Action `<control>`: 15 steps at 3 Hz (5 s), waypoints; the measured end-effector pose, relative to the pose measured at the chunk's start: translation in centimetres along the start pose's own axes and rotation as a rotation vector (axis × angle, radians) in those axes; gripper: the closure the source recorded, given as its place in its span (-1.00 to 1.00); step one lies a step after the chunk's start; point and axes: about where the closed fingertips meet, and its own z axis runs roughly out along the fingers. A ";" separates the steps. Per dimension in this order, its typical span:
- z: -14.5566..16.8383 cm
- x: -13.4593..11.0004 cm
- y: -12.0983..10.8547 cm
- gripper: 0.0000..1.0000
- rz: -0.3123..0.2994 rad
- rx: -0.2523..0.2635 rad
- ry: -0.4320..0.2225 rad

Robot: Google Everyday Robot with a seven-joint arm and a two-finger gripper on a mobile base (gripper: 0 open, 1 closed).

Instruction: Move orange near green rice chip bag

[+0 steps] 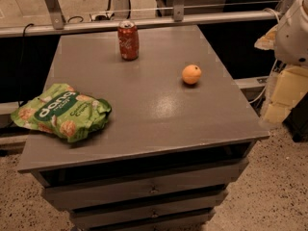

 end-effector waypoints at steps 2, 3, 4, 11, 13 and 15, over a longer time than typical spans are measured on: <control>1.9 -0.5 -1.9 -1.00 0.000 0.026 -0.024; 5.6 -1.5 -5.6 -1.00 0.014 0.063 -0.085; 9.5 -2.3 -9.1 -1.00 0.039 0.082 -0.152; 18.8 -8.4 -16.5 0.30 0.302 -0.147 -0.634; 15.4 -8.8 -15.9 1.00 0.258 -0.130 -0.709; 16.7 -13.7 -13.9 1.00 0.158 -0.213 -0.728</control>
Offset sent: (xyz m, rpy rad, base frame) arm 0.0697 0.0052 -0.0407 0.0502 -0.0696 0.0018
